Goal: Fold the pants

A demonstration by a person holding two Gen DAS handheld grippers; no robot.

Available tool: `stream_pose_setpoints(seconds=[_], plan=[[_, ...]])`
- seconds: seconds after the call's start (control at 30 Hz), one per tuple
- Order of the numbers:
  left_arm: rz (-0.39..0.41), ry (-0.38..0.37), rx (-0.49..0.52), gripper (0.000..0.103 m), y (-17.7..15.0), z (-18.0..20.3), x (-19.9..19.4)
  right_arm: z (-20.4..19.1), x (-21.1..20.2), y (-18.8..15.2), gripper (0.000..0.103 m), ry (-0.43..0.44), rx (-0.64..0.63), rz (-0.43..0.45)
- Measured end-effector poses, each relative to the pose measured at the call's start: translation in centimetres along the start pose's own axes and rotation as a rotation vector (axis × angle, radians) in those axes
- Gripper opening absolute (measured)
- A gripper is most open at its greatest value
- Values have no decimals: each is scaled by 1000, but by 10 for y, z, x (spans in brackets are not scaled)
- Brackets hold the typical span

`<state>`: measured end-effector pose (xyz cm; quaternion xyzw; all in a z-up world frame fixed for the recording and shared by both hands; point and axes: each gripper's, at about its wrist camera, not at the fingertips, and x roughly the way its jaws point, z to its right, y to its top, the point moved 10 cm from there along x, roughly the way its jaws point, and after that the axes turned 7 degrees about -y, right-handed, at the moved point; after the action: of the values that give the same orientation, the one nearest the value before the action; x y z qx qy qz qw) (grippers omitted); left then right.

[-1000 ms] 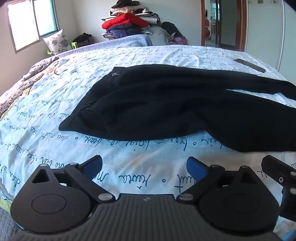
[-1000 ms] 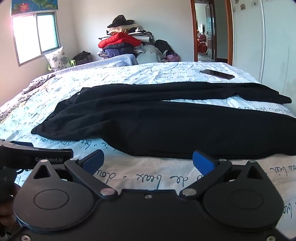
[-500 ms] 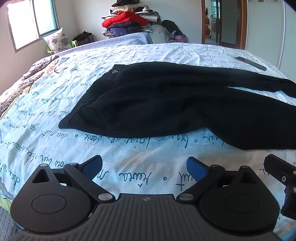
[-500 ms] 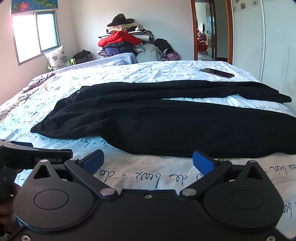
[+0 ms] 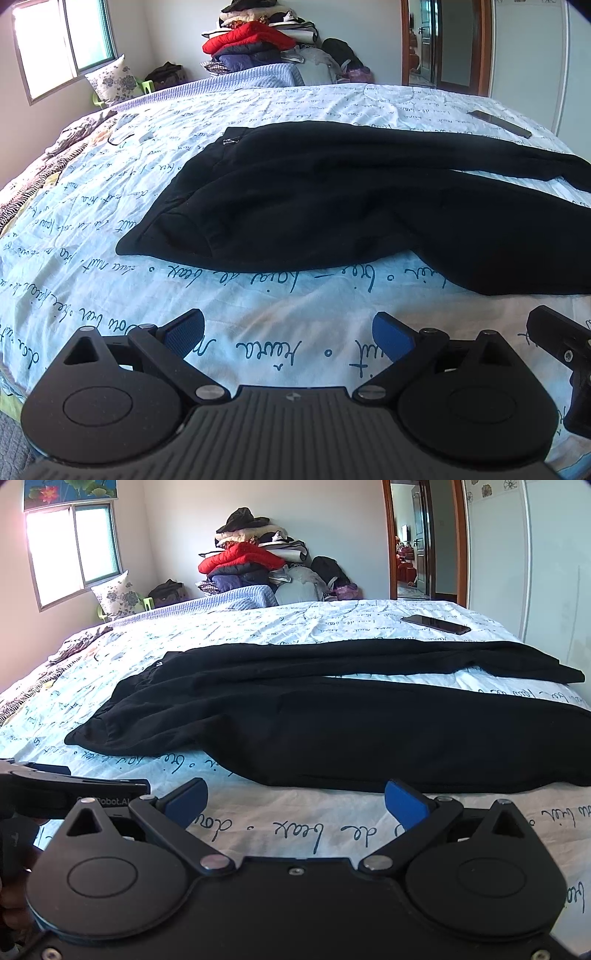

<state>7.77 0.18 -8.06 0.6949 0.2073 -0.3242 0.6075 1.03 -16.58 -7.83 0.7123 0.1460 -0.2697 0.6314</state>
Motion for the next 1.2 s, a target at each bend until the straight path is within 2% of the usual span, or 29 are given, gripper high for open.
stream_pose_setpoints(seconds=[1.2], plan=[[-1,13,7,99,0,0,-1,-1,1,-1,103,16,-6,-7]])
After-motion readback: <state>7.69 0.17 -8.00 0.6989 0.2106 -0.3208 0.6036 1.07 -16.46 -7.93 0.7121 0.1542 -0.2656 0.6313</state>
